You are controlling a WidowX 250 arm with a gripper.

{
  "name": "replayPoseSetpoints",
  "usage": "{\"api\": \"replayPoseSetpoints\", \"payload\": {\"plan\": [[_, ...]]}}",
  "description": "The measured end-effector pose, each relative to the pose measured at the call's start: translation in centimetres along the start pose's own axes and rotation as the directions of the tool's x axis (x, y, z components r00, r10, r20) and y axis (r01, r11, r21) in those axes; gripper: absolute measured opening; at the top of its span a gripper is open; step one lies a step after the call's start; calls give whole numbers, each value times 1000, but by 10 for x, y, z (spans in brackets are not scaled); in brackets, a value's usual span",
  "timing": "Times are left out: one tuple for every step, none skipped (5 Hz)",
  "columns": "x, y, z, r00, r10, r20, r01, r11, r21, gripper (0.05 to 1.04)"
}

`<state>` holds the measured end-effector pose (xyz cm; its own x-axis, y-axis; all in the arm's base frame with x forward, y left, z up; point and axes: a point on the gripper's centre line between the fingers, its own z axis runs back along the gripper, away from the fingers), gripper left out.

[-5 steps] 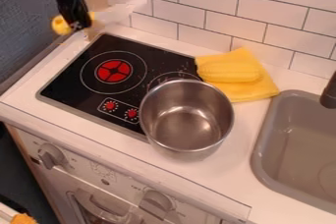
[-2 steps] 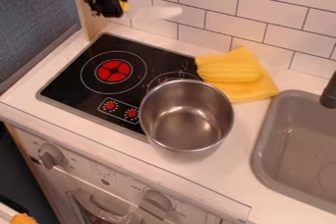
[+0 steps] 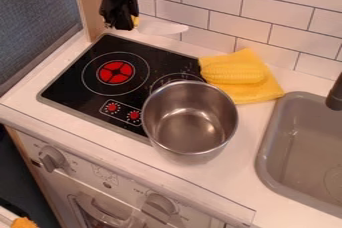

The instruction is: Take the plastic knife and place it on the upper side of the left burner

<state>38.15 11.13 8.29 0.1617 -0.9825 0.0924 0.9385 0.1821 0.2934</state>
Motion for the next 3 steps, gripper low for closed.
{"api": "replayPoseSetpoints", "payload": {"plan": [[-3, -2, -24, 999, 16, -41, -17, 999, -30, 374], [-7, -2, -43, 997, 40, -62, -43, 998, -54, 374], [-6, 0, -58, 997, 58, -56, -62, 995, -74, 374]]}}
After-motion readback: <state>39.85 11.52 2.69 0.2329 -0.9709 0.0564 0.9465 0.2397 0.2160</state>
